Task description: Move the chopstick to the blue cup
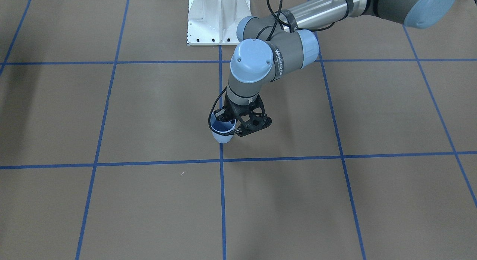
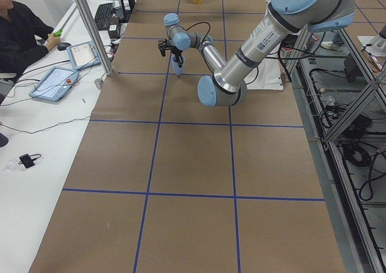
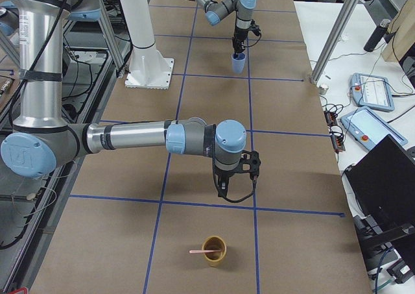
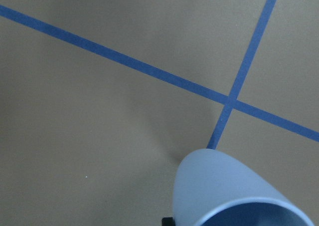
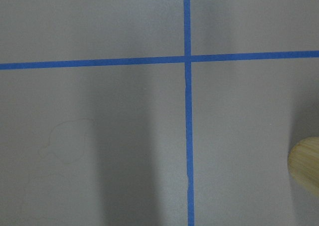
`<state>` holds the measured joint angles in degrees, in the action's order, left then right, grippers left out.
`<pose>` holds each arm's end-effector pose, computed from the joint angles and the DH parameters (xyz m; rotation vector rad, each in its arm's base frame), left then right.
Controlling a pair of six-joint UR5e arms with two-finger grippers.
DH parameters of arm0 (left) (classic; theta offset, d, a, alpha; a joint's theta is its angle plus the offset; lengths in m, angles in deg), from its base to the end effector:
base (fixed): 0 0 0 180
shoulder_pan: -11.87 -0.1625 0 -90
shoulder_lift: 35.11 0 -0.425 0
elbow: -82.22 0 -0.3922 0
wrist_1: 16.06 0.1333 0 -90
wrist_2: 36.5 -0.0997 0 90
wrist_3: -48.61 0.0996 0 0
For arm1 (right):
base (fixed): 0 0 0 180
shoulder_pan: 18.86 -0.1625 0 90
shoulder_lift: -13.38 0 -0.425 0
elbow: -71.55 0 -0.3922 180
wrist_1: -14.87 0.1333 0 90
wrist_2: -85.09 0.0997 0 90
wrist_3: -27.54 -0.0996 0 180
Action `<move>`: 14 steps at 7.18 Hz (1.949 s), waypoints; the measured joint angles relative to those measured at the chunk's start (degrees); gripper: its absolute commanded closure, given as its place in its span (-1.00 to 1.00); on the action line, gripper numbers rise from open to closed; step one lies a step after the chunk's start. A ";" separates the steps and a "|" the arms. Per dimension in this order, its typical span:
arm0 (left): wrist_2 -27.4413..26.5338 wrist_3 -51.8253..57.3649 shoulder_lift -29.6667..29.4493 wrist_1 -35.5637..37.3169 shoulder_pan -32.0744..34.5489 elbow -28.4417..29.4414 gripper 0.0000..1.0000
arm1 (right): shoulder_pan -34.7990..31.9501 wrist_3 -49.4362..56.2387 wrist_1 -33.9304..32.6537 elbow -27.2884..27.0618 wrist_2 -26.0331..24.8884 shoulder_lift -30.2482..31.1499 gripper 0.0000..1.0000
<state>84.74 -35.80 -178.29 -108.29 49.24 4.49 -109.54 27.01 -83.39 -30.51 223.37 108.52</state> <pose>0.5605 -0.5308 0.1543 -0.2148 0.8751 -0.3117 0.0643 -0.4487 0.6071 -0.0209 -0.8427 0.0297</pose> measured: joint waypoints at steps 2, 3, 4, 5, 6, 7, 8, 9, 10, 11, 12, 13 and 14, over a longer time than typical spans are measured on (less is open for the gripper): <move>-0.40 -0.30 0.02 -0.78 -0.60 0.39 0.48 | 0.00 0.00 0.00 0.08 0.12 -0.03 -1.00; -0.43 -0.32 0.11 -1.56 -0.64 0.42 -0.34 | -0.01 0.00 -0.09 0.19 0.18 -0.25 -1.00; -0.46 -0.24 0.33 -2.88 -0.74 0.45 -0.58 | 0.00 0.00 -0.25 0.56 0.30 -0.77 -1.00; -0.47 -0.15 0.55 -3.95 -0.82 0.45 -0.62 | 0.01 0.02 -0.25 1.03 0.43 -1.24 -1.00; -0.48 -0.16 0.65 -4.40 -0.75 0.18 -0.93 | 0.00 0.05 -0.21 1.23 0.54 -1.50 -1.00; -0.44 -0.20 0.92 -4.35 -0.09 -1.13 -0.94 | -0.01 0.09 -0.17 1.27 0.64 -1.63 -1.00; -0.28 -0.14 2.36 -3.11 1.50 -4.84 -0.94 | -0.12 0.21 -0.10 1.21 0.70 -1.68 -1.00; -0.10 0.08 5.08 -0.15 3.53 -10.74 -0.95 | -0.64 0.48 -0.04 1.07 0.74 -1.70 -1.00; -0.01 0.56 7.81 3.72 5.70 -16.93 -0.95 | -1.93 1.32 -0.03 1.10 0.55 -1.61 -1.00; 0.07 1.78 9.55 7.27 7.47 -21.57 -0.95 | -4.15 3.98 -0.08 1.77 0.07 -1.35 -1.00; 0.09 3.23 10.35 10.03 8.52 -24.47 -0.95 | -6.91 8.32 -0.12 3.68 -0.77 -1.25 -1.00; 0.07 3.89 10.80 11.48 8.93 -26.06 -0.95 | -8.97 14.16 -0.11 6.45 -2.87 -1.52 -1.00; 0.06 4.13 11.12 12.04 9.07 -26.92 -0.95 | -10.22 20.39 -0.10 9.32 -5.12 -2.26 -1.00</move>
<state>84.79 -31.67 -167.17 -96.25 58.30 -22.43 -119.76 47.39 -83.49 -21.19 218.25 106.26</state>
